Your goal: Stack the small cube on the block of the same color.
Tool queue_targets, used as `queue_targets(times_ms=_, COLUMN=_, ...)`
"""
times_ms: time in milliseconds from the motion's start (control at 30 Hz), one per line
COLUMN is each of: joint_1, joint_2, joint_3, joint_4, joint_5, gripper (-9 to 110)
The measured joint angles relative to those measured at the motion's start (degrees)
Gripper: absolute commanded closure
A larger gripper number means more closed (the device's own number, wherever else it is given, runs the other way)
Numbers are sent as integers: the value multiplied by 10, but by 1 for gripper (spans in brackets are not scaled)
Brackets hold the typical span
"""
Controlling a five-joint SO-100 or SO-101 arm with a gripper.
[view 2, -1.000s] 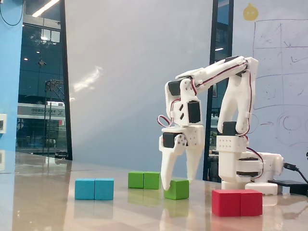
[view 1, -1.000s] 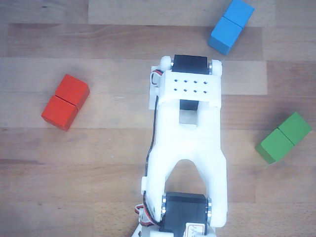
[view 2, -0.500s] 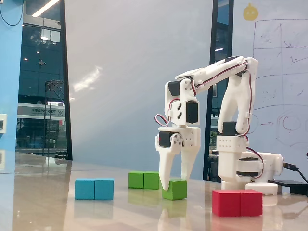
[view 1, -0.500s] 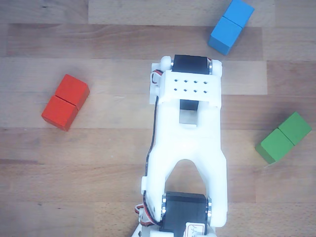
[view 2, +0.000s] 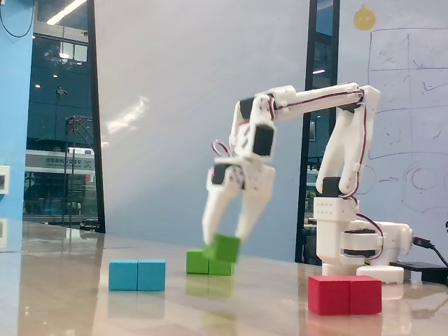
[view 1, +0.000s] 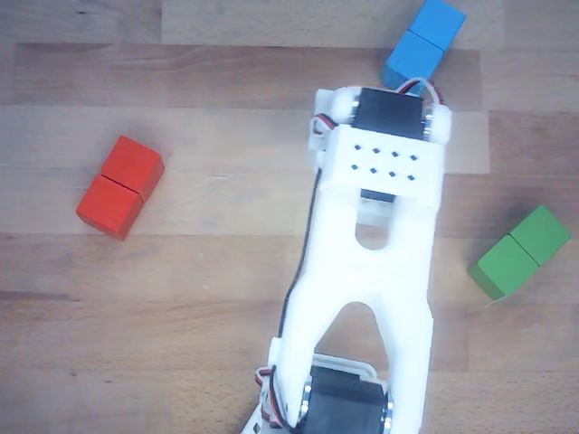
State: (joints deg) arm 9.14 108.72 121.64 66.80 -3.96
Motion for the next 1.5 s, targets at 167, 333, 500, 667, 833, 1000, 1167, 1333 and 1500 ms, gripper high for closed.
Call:
queue_targets(times_ms=167, joint_1=62, joint_2=11, joint_3=-52, joint_4=24, joint_5=0, gripper=99)
queue_targets(times_ms=333, joint_1=149, joint_2=11, joint_3=-109, joint_4=54, joint_5=0, gripper=99)
queue_targets(times_ms=500, joint_1=242, joint_2=11, joint_3=-142, joint_4=64, joint_5=0, gripper=99)
queue_targets(times_ms=667, joint_1=312, joint_2=11, joint_3=-144, joint_4=65, joint_5=0, gripper=99)
queue_targets(times_ms=833, joint_1=340, joint_2=3, joint_3=-144, joint_4=65, joint_5=0, gripper=99)
queue_targets(times_ms=1000, joint_1=345, joint_2=-30, joint_3=-144, joint_4=65, joint_5=0, gripper=99)
queue_targets(times_ms=1167, joint_1=345, joint_2=-54, joint_3=-144, joint_4=87, joint_5=0, gripper=99)
queue_targets(times_ms=1333, joint_1=345, joint_2=-68, joint_3=-145, joint_4=129, joint_5=0, gripper=99)
queue_targets(times_ms=1500, joint_1=345, joint_2=-78, joint_3=-146, joint_4=143, joint_5=0, gripper=99)
